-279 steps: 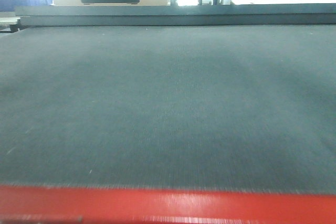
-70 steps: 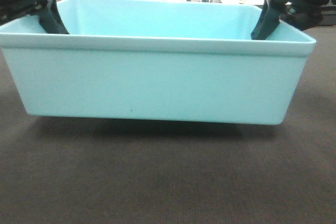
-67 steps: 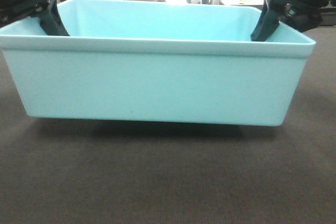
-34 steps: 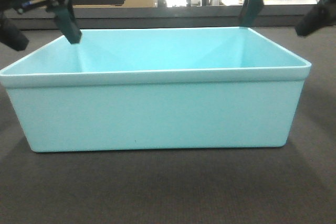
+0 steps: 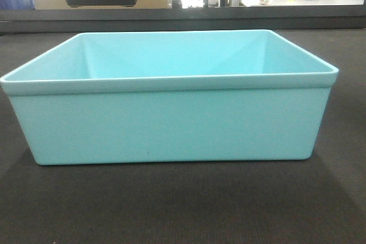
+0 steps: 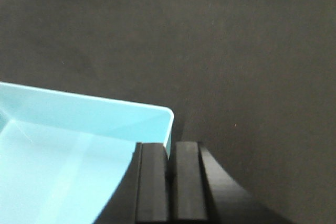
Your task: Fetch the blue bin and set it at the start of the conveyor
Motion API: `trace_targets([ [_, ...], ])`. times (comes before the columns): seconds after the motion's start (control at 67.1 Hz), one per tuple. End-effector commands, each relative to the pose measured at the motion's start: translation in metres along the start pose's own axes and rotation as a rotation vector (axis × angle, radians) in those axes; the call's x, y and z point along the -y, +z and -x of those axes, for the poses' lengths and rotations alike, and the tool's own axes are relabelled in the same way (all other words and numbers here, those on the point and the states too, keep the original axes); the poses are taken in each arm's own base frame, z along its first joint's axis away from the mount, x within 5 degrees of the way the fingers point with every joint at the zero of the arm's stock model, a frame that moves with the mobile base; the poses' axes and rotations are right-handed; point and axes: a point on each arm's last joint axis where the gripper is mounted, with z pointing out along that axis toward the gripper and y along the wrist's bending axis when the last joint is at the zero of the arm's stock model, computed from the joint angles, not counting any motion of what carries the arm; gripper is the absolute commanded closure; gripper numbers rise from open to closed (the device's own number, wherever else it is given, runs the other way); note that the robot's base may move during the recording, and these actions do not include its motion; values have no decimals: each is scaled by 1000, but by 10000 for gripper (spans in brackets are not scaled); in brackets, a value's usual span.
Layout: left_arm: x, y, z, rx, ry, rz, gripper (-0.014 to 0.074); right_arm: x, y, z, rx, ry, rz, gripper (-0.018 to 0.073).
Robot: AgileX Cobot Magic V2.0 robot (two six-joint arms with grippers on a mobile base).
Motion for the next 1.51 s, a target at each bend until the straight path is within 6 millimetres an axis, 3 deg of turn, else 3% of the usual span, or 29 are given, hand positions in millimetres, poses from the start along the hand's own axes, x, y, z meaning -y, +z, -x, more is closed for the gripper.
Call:
trace_targets([
  [0.0, -4, -24, -3, 49, 7, 9, 707, 2, -21, -2, 65, -27, -14, 712],
  [0.149, -7, -50, -29, 116, 5, -1, 707, 7, -51, -29, 157, -87, -49, 712],
  [0.283, -9, -62, -61, 140, 9, -6, 707, 9, -69, -61, 232, -91, -44, 712],
  [0.507, -11, -76, -105, 246, 12, -29, 707, 13, -85, -114, 329, -95, -36, 712],
  [0.626, -11, -78, -121, 286, 13, -39, 707, 14, -92, -127, 386, -97, -32, 712],
  [0.73, -11, -78, -128, 283, 14, -39, 707, 14, -94, -130, 406, -97, -30, 712],
  [1.491, -13, -82, -129, 301, 48, -13, 707, 14, -94, -130, 406, -97, -30, 712],
])
